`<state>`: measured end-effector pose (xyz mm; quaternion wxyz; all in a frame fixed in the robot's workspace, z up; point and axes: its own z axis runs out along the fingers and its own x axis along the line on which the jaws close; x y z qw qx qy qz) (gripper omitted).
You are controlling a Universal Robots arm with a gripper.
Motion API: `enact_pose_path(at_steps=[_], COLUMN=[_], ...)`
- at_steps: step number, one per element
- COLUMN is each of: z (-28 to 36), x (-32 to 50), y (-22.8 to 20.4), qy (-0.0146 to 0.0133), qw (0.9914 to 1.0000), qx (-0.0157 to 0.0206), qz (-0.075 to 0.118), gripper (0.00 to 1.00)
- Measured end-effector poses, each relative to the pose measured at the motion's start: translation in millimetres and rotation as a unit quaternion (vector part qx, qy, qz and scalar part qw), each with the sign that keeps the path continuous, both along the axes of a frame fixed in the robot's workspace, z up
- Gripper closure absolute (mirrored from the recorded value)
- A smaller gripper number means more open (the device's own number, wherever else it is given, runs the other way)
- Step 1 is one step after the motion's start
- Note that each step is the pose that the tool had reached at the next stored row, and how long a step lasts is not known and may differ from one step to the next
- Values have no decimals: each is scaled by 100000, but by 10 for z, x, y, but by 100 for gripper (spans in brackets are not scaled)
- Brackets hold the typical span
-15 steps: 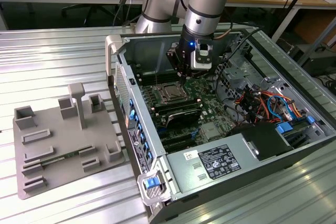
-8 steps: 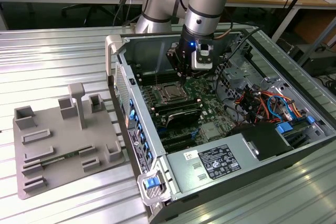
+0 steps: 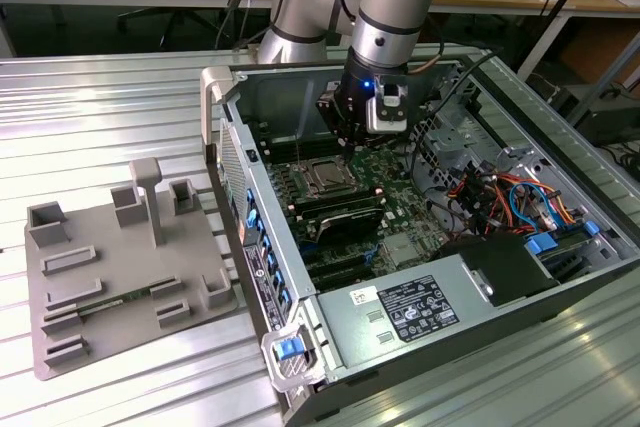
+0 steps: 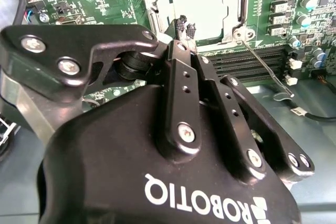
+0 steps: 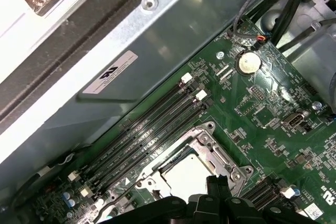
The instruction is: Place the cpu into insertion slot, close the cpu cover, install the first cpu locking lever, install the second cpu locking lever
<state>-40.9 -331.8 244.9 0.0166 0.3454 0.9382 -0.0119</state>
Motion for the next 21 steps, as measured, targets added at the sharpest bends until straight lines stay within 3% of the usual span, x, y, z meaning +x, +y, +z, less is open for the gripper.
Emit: enact_pose_path(at_steps=[8,10,21], z=[0,0,0], x=[0,0,0], y=[0,0,0], qy=[1,1,0], qw=[99991,99889,99752], qx=[-2,-2,1], qz=[1357,4706,7033], gripper=[89,89,89])
